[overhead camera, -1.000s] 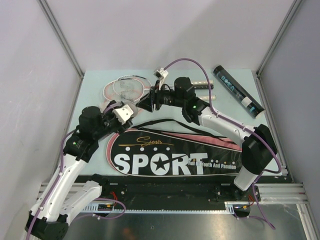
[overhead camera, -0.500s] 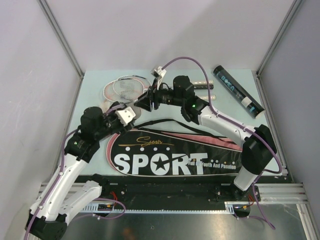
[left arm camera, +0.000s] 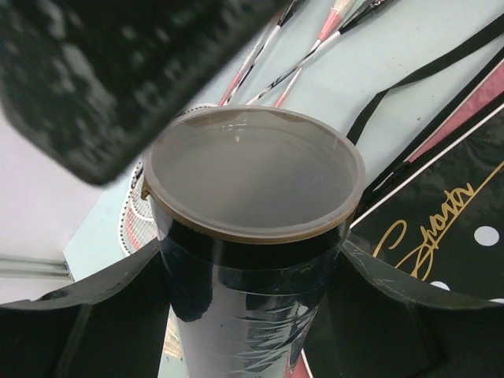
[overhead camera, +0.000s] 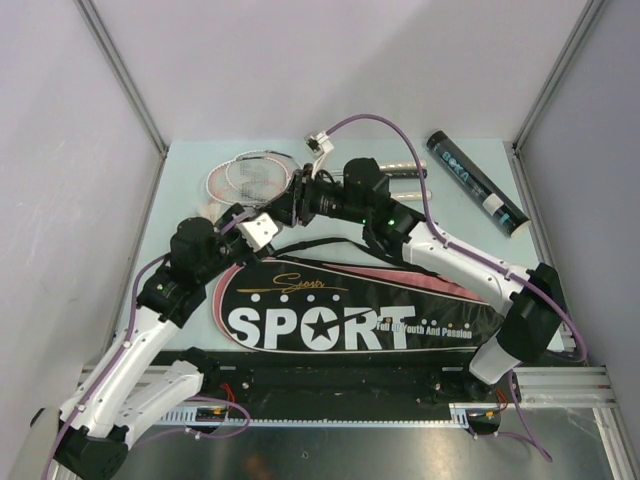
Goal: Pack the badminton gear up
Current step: Open the shuttle tube at the center of the board.
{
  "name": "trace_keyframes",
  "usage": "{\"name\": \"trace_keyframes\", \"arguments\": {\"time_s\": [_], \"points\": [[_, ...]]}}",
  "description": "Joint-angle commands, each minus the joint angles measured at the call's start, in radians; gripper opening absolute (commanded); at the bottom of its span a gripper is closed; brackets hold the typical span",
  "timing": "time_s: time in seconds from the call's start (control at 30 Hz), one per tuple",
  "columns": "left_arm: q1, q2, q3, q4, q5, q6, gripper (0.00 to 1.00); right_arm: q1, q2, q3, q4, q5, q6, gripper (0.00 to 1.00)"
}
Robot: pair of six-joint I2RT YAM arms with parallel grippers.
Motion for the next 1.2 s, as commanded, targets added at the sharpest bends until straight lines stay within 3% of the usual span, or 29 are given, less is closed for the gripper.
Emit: {"name": "trace_keyframes", "arguments": {"time_s": [0.0, 0.43, 0.87, 0.97, 1.03, 1.07, 1.1, 1.17], "points": [[-0.014, -0.001, -0.006, 0.076, -0.026, -0.018, 0.2, 0.007, -0.042, -0.021, -0.004, 0.024, 0.031, 0.41], [-0.023, -0.006, -0.027, 0.11, -0.026, -0.031, 0.19, 0.06, 0.007, -0.034, 0.029, 0.01, -0.015, 0.36], [-0.028, -0.009, -0.035, 0.119, -0.024, -0.035, 0.18, 0.124, 0.037, -0.02, -0.031, 0.17, -0.17, 0.34], [-0.029, -0.011, -0.036, 0.122, -0.024, -0.037, 0.16, 0.141, 0.04, -0.017, -0.033, 0.184, -0.19, 0.29], [-0.029, -0.009, -0.036, 0.125, -0.029, -0.041, 0.14, 0.15, 0.038, -0.017, -0.037, 0.217, -0.188, 0.17], [-0.029, -0.009, -0.04, 0.128, -0.029, -0.046, 0.14, 0.149, 0.035, -0.017, -0.037, 0.227, -0.185, 0.04], [-0.028, -0.011, -0.041, 0.129, -0.029, -0.046, 0.14, 0.147, 0.021, -0.024, -0.028, 0.228, -0.17, 0.0], [-0.028, -0.015, -0.053, 0.134, -0.037, -0.046, 0.13, 0.143, -0.005, -0.043, -0.013, 0.24, -0.158, 0.0]]}}
